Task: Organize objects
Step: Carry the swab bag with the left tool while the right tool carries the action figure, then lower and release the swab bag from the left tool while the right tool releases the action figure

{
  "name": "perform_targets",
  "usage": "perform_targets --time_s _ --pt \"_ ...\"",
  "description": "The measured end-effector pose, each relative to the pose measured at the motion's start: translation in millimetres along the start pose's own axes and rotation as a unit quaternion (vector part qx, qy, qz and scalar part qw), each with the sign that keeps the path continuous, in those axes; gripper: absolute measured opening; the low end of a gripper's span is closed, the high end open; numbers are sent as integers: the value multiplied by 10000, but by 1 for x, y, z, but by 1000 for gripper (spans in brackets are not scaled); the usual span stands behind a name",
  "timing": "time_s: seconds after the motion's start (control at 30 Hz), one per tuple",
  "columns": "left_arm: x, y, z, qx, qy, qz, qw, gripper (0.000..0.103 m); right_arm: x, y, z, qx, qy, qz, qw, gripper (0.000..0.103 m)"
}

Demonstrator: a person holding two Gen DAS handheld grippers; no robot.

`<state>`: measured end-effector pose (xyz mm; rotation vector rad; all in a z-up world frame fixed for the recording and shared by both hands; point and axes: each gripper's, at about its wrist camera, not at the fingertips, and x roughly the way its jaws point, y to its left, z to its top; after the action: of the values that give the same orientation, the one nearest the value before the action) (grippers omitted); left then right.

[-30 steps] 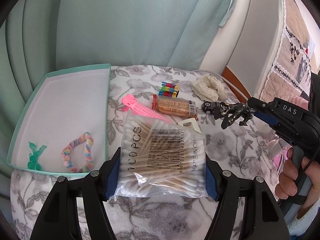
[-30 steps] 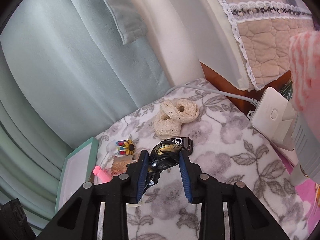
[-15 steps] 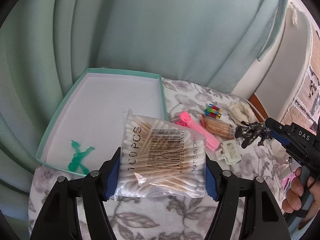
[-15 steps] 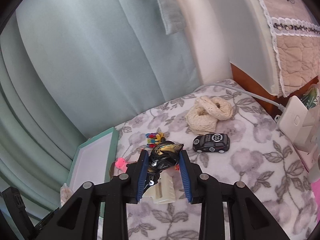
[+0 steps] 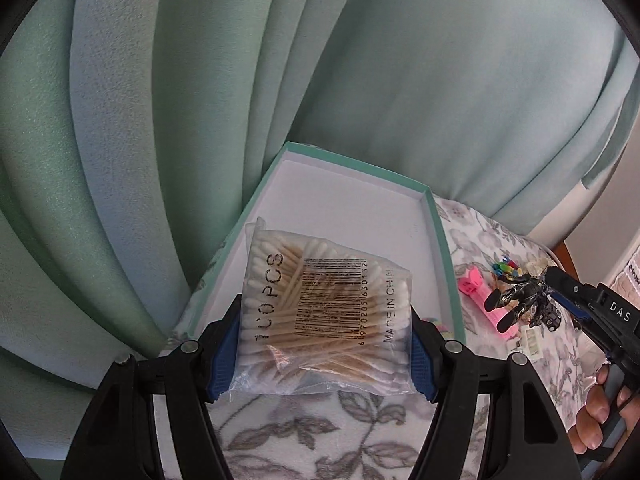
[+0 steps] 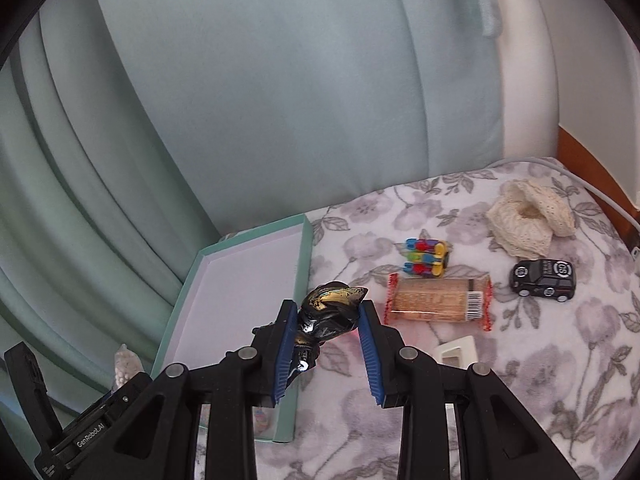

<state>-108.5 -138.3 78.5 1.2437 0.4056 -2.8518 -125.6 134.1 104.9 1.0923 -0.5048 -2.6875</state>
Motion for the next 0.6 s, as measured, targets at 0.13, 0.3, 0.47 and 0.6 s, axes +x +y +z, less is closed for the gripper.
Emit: perform_targets --time_s 0.13,0.3,0.47,0.6 --pt "8 7 4 -44 23 40 10000 71 17 19 -2 -200 148 104 9996 34" --pt "20 6 11 42 83 44 9999 71 36 35 -3 -379 272 196 9987 34" --pt "36 0 17 165 180 61 9997 71 56 44 -2 -488 415 211 9977 34" --pt "46 -4 20 265 258 53 9993 71 72 48 -2 -590 552 214 9965 34"
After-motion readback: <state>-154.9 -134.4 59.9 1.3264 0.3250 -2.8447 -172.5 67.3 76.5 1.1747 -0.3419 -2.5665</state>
